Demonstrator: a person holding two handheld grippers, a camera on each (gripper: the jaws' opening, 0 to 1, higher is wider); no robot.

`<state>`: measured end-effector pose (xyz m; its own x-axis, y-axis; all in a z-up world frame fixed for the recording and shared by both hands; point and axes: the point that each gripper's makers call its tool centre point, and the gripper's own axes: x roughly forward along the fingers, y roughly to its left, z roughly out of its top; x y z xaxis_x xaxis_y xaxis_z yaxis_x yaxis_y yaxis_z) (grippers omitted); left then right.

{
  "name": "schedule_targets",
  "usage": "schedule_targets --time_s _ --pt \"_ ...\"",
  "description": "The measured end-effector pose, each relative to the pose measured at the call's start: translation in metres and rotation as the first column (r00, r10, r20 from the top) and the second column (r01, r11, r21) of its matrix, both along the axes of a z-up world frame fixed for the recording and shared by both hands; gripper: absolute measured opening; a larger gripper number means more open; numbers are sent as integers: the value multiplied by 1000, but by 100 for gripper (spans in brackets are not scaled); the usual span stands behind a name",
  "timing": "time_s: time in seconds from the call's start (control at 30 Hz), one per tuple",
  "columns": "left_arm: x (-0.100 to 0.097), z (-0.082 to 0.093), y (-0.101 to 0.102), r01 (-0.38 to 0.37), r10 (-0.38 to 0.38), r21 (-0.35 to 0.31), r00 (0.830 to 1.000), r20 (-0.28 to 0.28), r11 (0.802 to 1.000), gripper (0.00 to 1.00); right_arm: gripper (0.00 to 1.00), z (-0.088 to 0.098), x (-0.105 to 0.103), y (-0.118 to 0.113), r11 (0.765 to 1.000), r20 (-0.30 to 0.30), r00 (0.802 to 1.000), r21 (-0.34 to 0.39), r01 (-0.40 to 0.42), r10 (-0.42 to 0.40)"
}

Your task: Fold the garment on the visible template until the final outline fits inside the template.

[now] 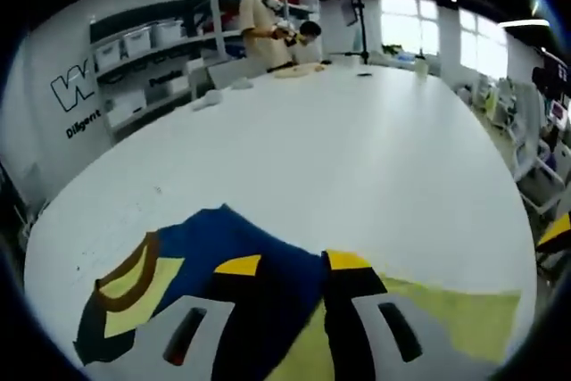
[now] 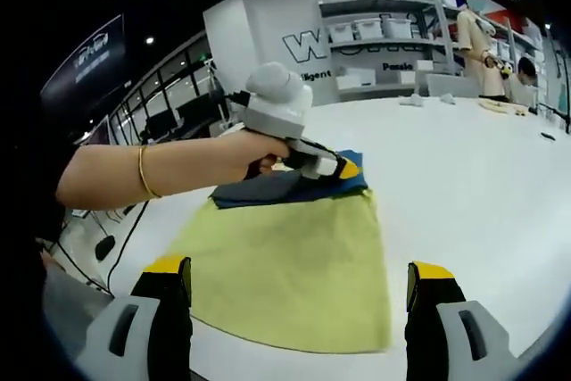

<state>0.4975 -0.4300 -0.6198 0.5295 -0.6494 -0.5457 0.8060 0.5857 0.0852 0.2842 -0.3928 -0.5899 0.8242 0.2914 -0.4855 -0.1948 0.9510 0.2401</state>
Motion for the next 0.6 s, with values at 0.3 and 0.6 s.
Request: schedule_targets --time_s 0.3,0.6 --pt "7 31 8 27 -25 -51 998 51 998 52 99 1 1 2 1000 4 1000 18 5 -5" --pt "22 59 32 52 -44 -108 997 69 993 66 99 7 3 6 1000 15 1000 15 -10 10"
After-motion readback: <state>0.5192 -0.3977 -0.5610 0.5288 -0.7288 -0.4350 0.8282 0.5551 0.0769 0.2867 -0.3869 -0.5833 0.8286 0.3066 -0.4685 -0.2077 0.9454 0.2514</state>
